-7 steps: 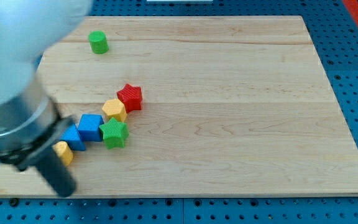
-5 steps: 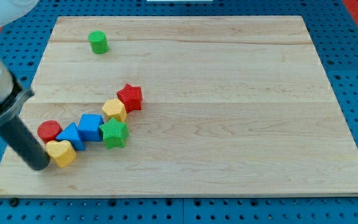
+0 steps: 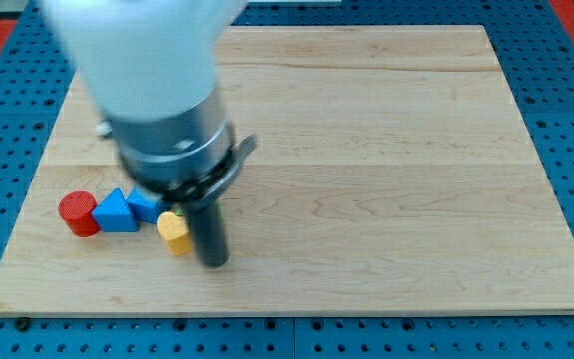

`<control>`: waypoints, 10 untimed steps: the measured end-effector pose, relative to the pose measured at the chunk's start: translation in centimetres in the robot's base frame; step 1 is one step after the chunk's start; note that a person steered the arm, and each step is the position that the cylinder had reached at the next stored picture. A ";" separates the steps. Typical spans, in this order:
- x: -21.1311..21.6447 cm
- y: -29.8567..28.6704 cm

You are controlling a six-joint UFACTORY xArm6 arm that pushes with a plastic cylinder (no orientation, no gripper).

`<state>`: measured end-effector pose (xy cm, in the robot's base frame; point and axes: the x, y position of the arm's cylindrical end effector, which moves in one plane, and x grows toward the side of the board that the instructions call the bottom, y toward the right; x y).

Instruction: Move the green staryellow hexagon towards the top left side of the board

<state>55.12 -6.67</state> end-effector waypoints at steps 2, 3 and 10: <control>-7.0 -8.9; -9.0 -8.3; 3.0 -8.4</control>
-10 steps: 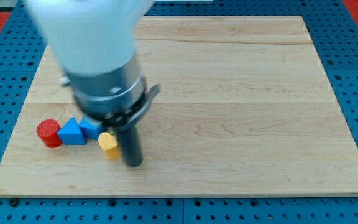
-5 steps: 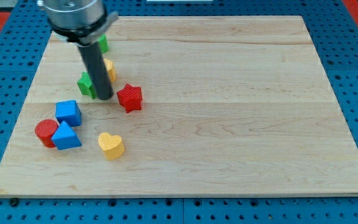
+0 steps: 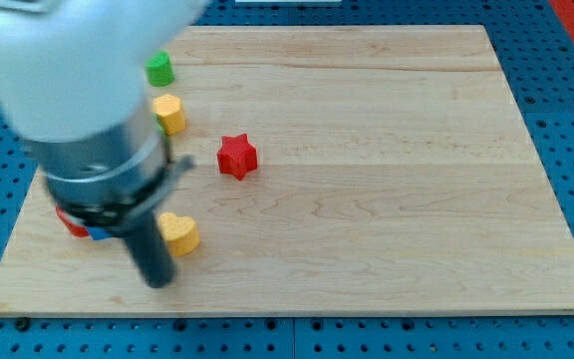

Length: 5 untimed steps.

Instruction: Move the green staryellow hexagon towards the top left side of the board

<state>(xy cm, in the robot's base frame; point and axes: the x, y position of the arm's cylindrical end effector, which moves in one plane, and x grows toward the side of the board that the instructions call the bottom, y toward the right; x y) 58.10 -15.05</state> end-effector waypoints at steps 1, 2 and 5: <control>-4.5 -2.2; -7.1 -6.3; -10.1 -7.0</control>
<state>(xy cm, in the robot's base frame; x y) 47.95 -22.05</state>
